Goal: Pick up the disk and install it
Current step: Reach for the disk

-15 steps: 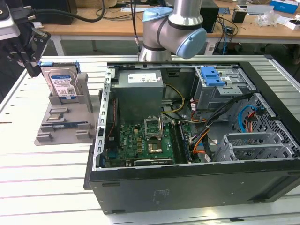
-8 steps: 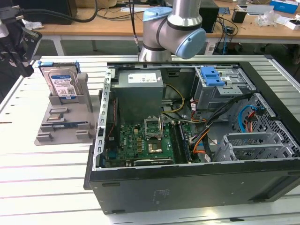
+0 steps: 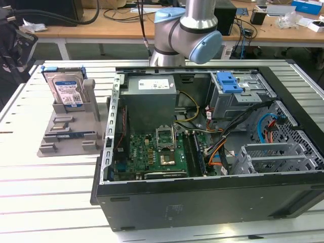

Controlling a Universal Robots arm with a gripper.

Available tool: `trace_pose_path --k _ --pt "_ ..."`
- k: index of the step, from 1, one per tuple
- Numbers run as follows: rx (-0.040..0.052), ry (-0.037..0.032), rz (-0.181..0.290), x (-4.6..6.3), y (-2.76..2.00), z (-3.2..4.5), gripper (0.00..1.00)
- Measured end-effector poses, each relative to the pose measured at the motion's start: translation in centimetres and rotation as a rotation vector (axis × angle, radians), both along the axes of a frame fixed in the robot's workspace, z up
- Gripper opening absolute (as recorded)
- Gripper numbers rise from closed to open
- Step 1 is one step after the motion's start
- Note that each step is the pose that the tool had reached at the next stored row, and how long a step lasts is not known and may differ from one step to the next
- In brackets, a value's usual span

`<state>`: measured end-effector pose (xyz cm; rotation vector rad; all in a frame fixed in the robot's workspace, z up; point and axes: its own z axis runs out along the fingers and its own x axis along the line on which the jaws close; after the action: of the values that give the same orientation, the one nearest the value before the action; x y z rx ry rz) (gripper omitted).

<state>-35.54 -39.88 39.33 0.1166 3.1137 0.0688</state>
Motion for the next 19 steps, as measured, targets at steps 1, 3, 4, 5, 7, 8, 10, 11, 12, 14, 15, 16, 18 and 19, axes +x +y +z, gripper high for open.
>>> trace_pose_path --k 1,3,4,5,7,8,10,11,12,14,15,16,18,19 --pt "0.0000 0.0000 0.000 -0.1 0.00 0.00 0.11" --pt "0.0000 -0.0001 0.000 -0.6 0.00 0.00 0.11" --pt "0.0000 -0.0001 0.000 -0.7 0.00 0.00 0.11" --pt "0.0000 0.0000 0.000 -1.1 0.00 0.00 0.11" --pt "0.0000 0.0000 0.000 -1.4 0.00 0.00 0.11" --pt "0.0000 0.0000 0.000 -1.8 0.00 0.00 0.11" --pt "0.0000 -0.0001 0.000 -2.1 0.00 -0.01 0.11" --pt "0.0000 0.0000 0.000 -2.4 0.00 0.00 0.11" --pt "0.0001 -0.0001 0.000 -2.6 0.00 -0.01 0.11" --pt "0.0000 -0.0001 0.000 -3.0 0.00 -0.01 0.11" --pt "0.0001 -0.0001 0.000 -3.2 0.00 -0.01 0.11" --pt "0.0000 0.0000 0.000 -3.4 0.00 -0.01 0.11" --pt "0.0000 0.0000 0.000 -3.7 0.00 0.00 0.11" --pt "0.0000 0.0000 0.000 -3.9 0.00 0.00 0.11"
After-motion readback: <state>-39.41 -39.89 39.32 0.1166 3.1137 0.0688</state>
